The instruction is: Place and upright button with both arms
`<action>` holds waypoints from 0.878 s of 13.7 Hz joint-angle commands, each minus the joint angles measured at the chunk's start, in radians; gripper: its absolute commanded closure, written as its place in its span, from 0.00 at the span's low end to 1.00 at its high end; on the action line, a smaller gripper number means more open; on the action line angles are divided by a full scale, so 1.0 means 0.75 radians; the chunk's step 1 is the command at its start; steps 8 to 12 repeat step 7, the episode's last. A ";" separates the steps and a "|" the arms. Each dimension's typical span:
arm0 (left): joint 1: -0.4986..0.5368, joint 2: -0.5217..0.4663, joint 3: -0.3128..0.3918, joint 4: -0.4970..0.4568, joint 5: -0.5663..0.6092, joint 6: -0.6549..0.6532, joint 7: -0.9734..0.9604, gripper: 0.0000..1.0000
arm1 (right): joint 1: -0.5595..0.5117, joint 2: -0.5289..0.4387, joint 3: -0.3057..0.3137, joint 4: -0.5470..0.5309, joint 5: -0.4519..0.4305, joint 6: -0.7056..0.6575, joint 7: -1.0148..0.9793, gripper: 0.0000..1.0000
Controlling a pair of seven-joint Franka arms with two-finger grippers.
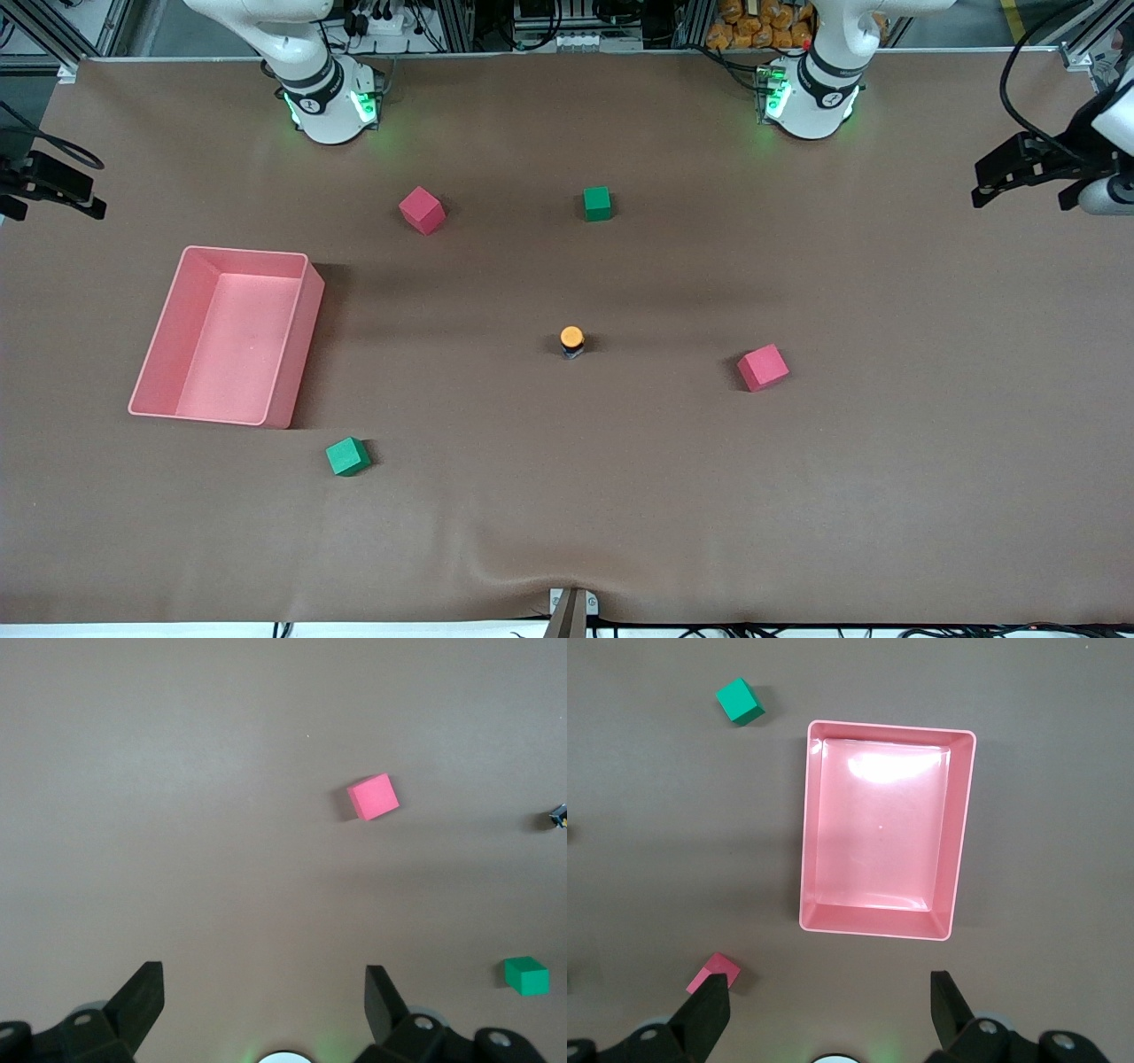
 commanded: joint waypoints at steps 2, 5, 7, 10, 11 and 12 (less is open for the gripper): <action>-0.031 -0.033 0.010 -0.045 -0.014 0.016 -0.031 0.00 | -0.022 0.003 0.017 0.018 0.011 -0.010 0.010 0.00; -0.031 -0.031 0.002 -0.039 -0.008 0.016 -0.033 0.00 | -0.022 0.003 0.017 0.018 0.011 -0.010 0.010 0.00; -0.029 -0.031 -0.021 -0.041 0.004 0.016 -0.059 0.00 | -0.020 0.003 0.017 0.018 0.011 -0.010 0.010 0.00; -0.029 -0.031 -0.021 -0.041 0.004 0.016 -0.059 0.00 | -0.020 0.003 0.017 0.018 0.011 -0.010 0.010 0.00; -0.029 -0.031 -0.021 -0.041 0.004 0.016 -0.059 0.00 | -0.020 0.003 0.017 0.018 0.011 -0.010 0.010 0.00; -0.029 -0.031 -0.021 -0.041 0.004 0.016 -0.059 0.00 | -0.020 0.003 0.017 0.018 0.011 -0.010 0.010 0.00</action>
